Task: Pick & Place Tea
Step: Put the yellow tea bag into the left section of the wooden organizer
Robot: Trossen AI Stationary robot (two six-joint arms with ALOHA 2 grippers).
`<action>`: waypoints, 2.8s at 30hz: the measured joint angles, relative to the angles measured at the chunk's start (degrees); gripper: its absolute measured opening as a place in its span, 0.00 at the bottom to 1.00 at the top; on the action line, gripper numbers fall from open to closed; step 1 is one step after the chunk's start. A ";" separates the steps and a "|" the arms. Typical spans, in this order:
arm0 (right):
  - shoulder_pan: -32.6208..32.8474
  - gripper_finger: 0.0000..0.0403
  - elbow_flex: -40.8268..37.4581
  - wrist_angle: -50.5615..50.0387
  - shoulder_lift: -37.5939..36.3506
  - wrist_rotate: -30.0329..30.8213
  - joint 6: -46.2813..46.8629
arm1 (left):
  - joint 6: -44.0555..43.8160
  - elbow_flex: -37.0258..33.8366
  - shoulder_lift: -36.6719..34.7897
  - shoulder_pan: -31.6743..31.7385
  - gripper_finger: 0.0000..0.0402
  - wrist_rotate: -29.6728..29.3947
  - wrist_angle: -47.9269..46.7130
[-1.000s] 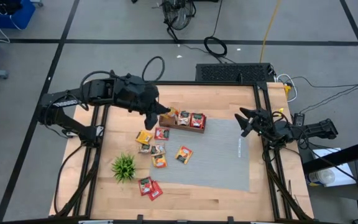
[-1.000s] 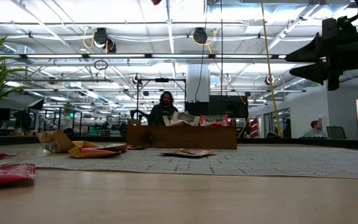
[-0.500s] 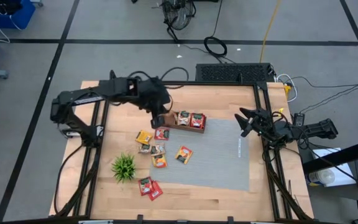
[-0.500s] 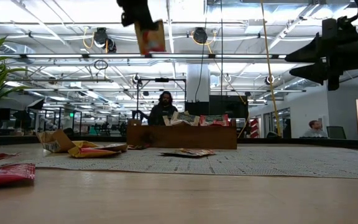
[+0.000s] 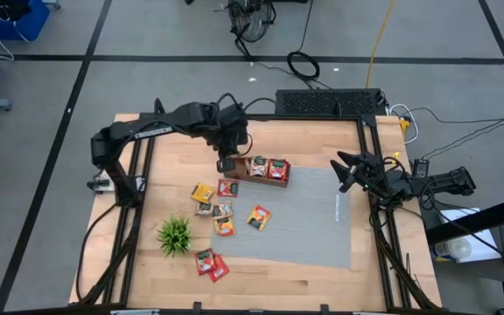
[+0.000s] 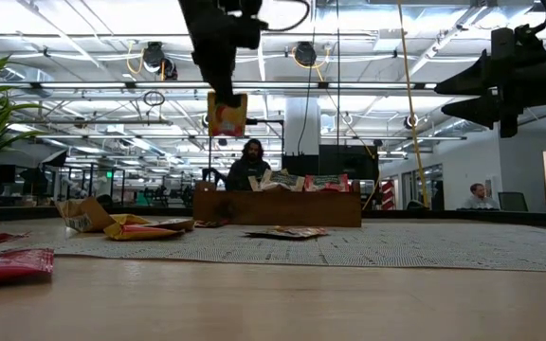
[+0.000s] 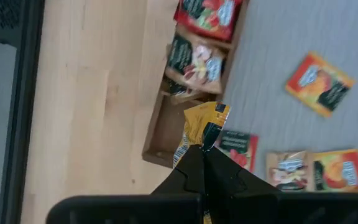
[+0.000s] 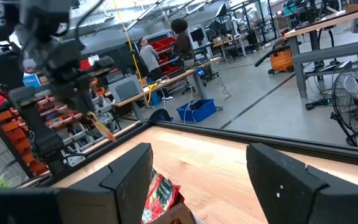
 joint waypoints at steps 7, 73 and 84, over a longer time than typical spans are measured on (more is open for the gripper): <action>0.00 0.60 0.00 0.07 0.00 0.02 0.02 | 3.98 0.02 4.73 1.99 0.00 0.05 -0.40; 0.00 0.60 0.00 0.04 0.00 0.02 0.00 | 1.53 -1.16 12.32 6.99 0.41 1.98 4.11; 0.00 0.60 0.00 0.07 0.02 0.02 0.00 | -10.18 -1.09 0.53 4.23 0.44 1.17 3.72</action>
